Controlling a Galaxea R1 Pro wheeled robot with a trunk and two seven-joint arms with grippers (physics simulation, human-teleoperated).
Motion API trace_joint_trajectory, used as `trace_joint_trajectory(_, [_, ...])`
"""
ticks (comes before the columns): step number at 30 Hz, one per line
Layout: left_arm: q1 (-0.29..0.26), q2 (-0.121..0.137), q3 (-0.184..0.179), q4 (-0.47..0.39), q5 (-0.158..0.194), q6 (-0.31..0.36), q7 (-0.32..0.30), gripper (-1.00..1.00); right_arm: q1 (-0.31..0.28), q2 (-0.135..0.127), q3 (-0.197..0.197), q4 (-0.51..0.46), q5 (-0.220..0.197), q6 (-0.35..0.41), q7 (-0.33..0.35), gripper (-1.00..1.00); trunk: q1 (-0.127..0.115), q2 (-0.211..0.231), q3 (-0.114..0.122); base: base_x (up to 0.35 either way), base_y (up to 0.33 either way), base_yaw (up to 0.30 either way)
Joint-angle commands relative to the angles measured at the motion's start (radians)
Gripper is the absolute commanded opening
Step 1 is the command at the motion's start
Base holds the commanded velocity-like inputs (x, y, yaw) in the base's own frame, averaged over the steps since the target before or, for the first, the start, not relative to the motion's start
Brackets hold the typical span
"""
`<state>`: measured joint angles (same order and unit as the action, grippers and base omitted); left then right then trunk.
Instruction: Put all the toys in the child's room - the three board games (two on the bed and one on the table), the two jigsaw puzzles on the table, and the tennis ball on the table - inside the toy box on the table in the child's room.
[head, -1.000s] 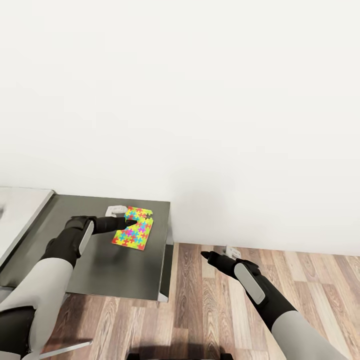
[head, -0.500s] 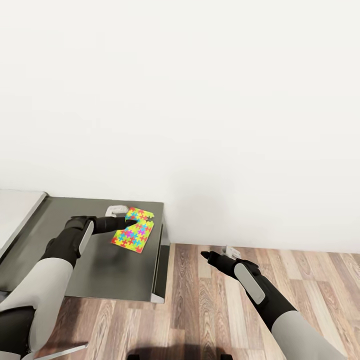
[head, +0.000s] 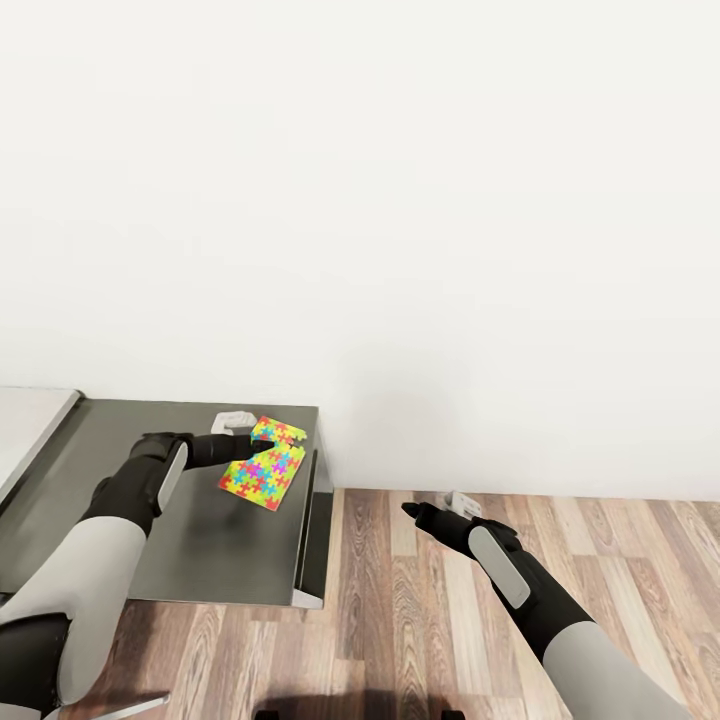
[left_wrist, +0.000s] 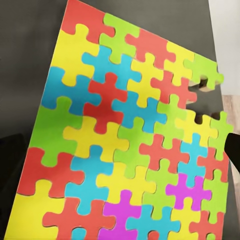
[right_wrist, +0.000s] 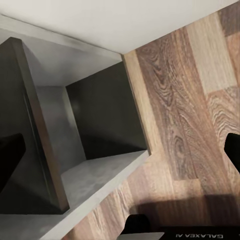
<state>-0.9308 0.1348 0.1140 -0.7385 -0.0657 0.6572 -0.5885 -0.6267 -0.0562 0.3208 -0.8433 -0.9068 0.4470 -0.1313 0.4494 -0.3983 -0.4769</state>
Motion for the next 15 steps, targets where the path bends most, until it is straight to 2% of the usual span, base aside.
trace_joint_trajectory(1, [-0.001,0.000,0.004,-0.001,-0.007,0.005,-0.008,1.00,-0.001,-0.001,0.004,-0.002,-0.011,0.001,-0.010,1.00,0.001,-0.002,-0.002,0.000,-0.003,-0.001])
trace_joint_trajectory(15, [0.000,-0.001,0.003,-0.001,-0.004,0.008,-0.011,1.00,-0.001,-0.001,0.004,-0.002,-0.011,0.001,-0.010,1.00,0.001,-0.002,-0.002,0.000,0.000,0.000])
